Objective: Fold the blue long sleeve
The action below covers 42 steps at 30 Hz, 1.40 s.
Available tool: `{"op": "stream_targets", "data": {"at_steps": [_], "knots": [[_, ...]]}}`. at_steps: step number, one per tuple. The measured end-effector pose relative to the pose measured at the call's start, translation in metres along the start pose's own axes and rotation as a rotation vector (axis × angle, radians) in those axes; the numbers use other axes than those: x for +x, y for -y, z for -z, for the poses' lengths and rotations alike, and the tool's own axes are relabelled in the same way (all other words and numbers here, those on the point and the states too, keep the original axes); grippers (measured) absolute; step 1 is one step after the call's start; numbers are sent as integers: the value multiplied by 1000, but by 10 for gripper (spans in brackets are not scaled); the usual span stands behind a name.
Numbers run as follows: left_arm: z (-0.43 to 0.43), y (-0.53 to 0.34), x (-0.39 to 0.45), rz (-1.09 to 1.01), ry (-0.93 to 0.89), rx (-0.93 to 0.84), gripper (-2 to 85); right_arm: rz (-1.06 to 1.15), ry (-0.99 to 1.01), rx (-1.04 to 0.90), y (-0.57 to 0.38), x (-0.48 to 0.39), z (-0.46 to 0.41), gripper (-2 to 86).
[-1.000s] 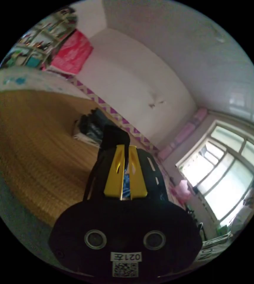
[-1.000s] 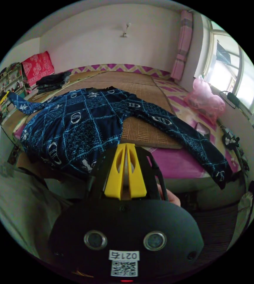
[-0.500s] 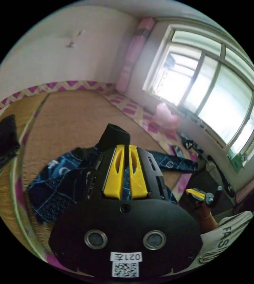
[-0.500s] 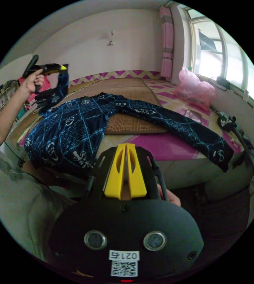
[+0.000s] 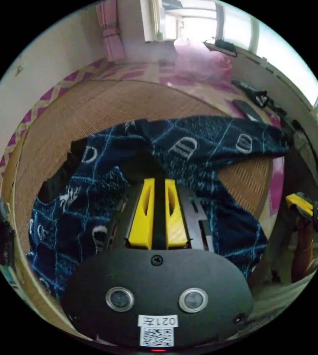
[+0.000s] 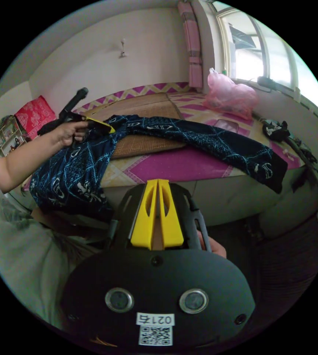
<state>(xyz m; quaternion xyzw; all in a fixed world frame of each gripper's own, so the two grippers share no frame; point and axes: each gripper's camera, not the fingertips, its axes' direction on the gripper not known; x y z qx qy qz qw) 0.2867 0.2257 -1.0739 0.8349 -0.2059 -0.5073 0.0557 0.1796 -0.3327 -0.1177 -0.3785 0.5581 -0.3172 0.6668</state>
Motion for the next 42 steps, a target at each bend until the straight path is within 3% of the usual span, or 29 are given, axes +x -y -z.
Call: {"op": "stream_targets", "data": {"at_steps": [3,6,13,17,22,28,34,36,38,42], "knots": [[-11,-1,8,-21,-157,15,153,-103,43,31,13,36,14,0],[-9,-10,12,-48,-289,87,160,-291,105,140,17,95,39,42],[19,-68,17,-37,-208,176,104,-712,-11,364,13,232,85,90],[28,-104,10,-8,-201,177,97,-916,31,409,7,287,85,114],[45,-159,-9,76,-171,189,87,-1175,294,494,-33,325,56,132],[68,-212,-42,191,-229,226,78,-1293,498,615,-68,330,27,108],[94,-263,-65,233,-245,251,66,-1348,625,673,-92,317,-3,48],[102,-279,-71,241,-242,252,65,-1313,554,717,-95,300,8,30],[113,-296,-78,248,-241,261,64,-1145,411,745,-72,268,40,21],[144,-338,-96,264,-229,302,58,-521,67,737,43,120,108,12]]}}
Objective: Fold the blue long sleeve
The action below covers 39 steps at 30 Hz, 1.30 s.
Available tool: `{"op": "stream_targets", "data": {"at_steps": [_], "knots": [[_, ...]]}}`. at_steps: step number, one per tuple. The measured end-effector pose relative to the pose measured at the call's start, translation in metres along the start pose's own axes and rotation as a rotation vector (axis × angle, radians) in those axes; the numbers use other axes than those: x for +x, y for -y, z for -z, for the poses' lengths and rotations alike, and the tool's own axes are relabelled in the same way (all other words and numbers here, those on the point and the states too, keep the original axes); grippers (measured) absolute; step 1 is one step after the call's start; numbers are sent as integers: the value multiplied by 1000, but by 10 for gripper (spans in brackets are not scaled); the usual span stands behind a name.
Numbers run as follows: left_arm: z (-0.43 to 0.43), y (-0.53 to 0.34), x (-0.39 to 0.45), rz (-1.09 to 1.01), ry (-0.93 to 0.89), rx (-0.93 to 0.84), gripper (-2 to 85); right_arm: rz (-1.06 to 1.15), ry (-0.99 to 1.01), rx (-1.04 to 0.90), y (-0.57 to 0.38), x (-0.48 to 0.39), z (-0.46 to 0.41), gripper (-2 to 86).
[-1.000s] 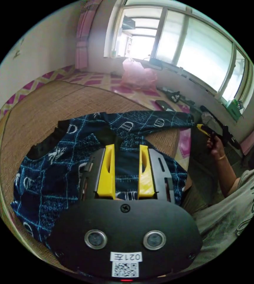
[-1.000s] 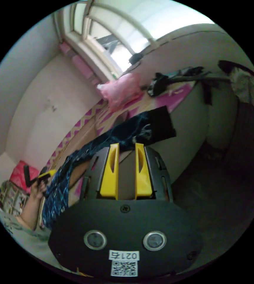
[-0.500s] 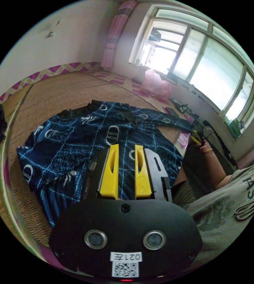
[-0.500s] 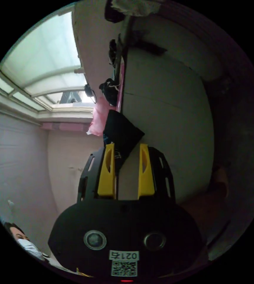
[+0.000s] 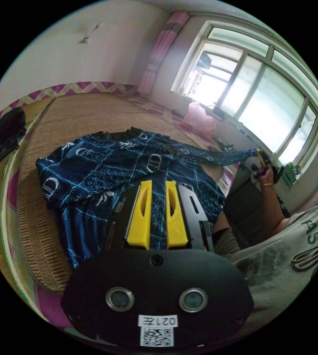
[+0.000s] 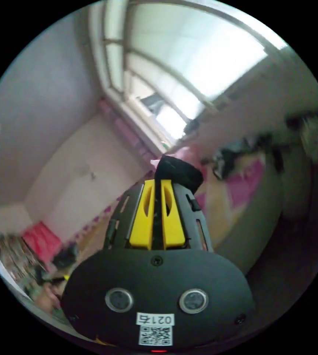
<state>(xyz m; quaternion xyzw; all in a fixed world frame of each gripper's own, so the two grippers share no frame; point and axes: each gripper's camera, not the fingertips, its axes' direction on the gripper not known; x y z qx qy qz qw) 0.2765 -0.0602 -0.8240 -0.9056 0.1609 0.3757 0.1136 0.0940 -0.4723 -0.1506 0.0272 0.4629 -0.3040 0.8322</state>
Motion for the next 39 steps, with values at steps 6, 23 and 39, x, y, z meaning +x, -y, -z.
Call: {"op": "stream_targets", "data": {"at_steps": [6,23,39], "knots": [[66,-41,-28,23,18,33,54,547,182,-153,-57,-269,-78,7],[277,-174,-127,209,127,87,45,1288,297,-725,-616,-607,-280,2],[384,-227,-165,176,134,76,19,1172,515,-848,-573,-551,-265,111]]}}
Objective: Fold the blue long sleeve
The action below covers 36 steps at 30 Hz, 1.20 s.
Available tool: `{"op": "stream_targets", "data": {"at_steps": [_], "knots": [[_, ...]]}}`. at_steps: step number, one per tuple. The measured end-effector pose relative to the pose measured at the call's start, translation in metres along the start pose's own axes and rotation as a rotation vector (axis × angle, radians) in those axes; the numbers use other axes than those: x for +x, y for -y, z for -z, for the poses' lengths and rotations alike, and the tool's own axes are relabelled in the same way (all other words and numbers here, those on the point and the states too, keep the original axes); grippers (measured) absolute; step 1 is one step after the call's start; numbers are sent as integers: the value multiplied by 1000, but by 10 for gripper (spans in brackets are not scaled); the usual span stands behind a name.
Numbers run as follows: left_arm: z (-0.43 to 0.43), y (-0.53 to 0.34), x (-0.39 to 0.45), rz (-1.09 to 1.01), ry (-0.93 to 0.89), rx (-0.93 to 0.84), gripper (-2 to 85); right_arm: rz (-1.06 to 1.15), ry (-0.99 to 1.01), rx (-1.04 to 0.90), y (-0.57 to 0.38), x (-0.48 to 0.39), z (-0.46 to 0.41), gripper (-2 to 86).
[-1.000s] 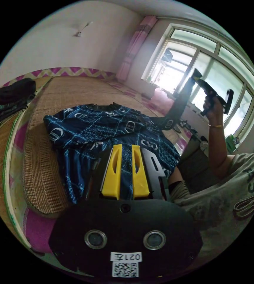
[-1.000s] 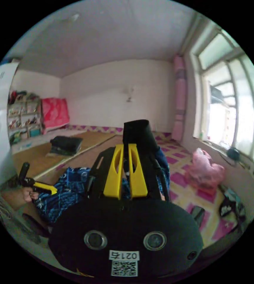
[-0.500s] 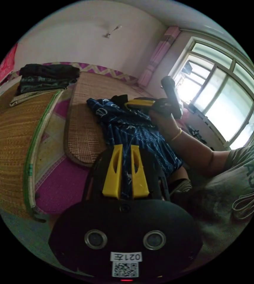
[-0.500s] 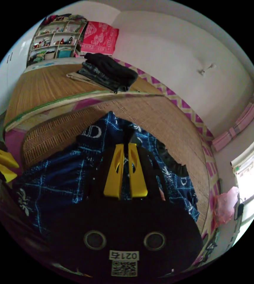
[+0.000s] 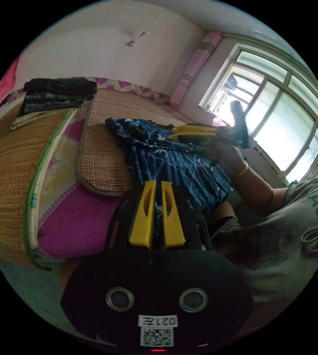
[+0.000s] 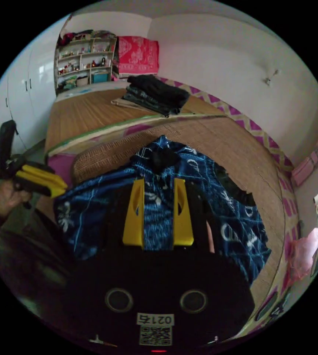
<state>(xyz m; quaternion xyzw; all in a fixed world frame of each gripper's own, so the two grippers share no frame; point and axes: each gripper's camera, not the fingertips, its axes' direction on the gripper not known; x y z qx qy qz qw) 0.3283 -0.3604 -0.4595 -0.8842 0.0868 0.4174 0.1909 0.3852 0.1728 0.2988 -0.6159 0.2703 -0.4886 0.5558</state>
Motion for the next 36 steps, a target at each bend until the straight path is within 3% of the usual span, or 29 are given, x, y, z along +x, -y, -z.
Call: {"op": "stream_targets", "data": {"at_steps": [4,10,16,27,32,36], "knots": [[22,-22,-15,54,30,17,70,-157,20,74,-102,62,100,95],[45,-62,-39,98,-157,91,114,-563,78,124,-293,137,201,90],[50,-90,-53,13,-117,38,135,-648,146,165,-428,159,231,94],[-6,-42,-77,-168,-156,-186,140,-506,442,9,-428,253,143,123],[-26,-14,-94,-163,-182,-212,95,-483,530,-38,-409,289,143,84],[-38,6,-108,-126,-169,-240,5,-530,544,-25,-407,317,158,4]]}}
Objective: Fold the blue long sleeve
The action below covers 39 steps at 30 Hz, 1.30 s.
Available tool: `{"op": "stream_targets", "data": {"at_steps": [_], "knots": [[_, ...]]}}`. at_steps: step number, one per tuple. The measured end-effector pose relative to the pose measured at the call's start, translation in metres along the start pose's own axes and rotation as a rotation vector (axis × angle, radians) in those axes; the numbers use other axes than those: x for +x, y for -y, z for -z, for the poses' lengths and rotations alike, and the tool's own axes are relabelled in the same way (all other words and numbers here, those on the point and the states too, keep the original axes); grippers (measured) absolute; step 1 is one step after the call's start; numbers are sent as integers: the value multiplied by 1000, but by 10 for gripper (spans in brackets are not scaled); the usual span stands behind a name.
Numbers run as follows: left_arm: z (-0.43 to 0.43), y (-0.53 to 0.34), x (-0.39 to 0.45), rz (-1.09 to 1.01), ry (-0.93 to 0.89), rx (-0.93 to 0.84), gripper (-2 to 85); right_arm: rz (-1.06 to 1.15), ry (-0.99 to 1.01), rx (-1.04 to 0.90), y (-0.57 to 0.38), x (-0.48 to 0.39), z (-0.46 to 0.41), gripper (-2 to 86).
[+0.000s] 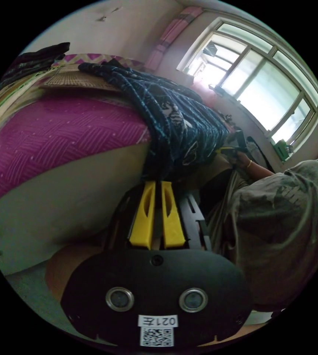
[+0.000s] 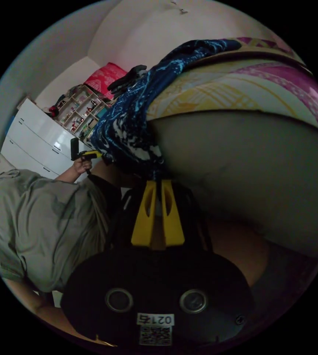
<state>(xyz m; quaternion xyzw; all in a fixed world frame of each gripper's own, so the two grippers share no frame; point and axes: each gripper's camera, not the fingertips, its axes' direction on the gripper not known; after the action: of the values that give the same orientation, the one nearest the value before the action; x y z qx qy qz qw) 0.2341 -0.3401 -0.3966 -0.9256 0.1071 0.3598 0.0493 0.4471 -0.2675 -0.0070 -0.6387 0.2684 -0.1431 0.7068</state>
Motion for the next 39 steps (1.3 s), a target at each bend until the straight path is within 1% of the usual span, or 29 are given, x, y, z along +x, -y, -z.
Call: {"op": "stream_targets", "data": {"at_steps": [5,11,14,17,19,20,22,23,24,27,28,29,30,31,32,34,35,36,37,38,39], "knots": [[4,20,-6,6,3,13,-8,15,14,27,-6,-19,44,-7],[23,61,9,-22,-16,40,-9,59,146,101,-13,-55,132,-8],[35,105,21,-36,16,26,-10,106,213,152,7,-79,181,-8],[55,170,33,-89,81,2,-10,168,246,153,54,-102,224,-8],[72,238,36,-156,155,-2,-9,203,257,141,112,-115,255,-7],[75,257,35,-173,163,-6,-9,204,267,141,129,-116,262,-7],[79,336,17,-199,186,-14,-9,180,330,159,203,-107,285,-6],[77,357,10,-205,185,-19,-9,167,332,165,223,-103,289,-6],[69,401,-8,-199,188,-37,-8,136,315,174,265,-90,293,-5],[31,507,-74,-115,148,-70,-5,45,298,183,370,-37,283,1],[8,545,-108,-45,120,-72,-3,-6,305,194,408,-9,271,9],[-5,562,-126,-5,98,-66,1,-35,317,204,425,7,264,13],[-31,591,-162,68,53,-49,8,-99,327,209,458,40,245,26],[-57,610,-199,184,34,-45,16,-186,304,207,481,74,225,40],[-67,616,-215,232,26,-38,20,-227,295,217,488,89,216,48],[-89,617,-262,387,23,75,37,-362,251,224,495,129,187,64],[-91,616,-269,403,17,105,41,-371,245,238,493,132,184,65],[-94,613,-275,394,-6,143,47,-367,243,249,489,132,179,68],[-99,613,-271,337,-10,137,51,-337,245,233,485,125,174,69],[-103,613,-267,302,-1,120,53,-315,238,224,483,119,171,69],[-114,615,-255,228,23,78,56,-275,187,197,481,102,164,72]]}}
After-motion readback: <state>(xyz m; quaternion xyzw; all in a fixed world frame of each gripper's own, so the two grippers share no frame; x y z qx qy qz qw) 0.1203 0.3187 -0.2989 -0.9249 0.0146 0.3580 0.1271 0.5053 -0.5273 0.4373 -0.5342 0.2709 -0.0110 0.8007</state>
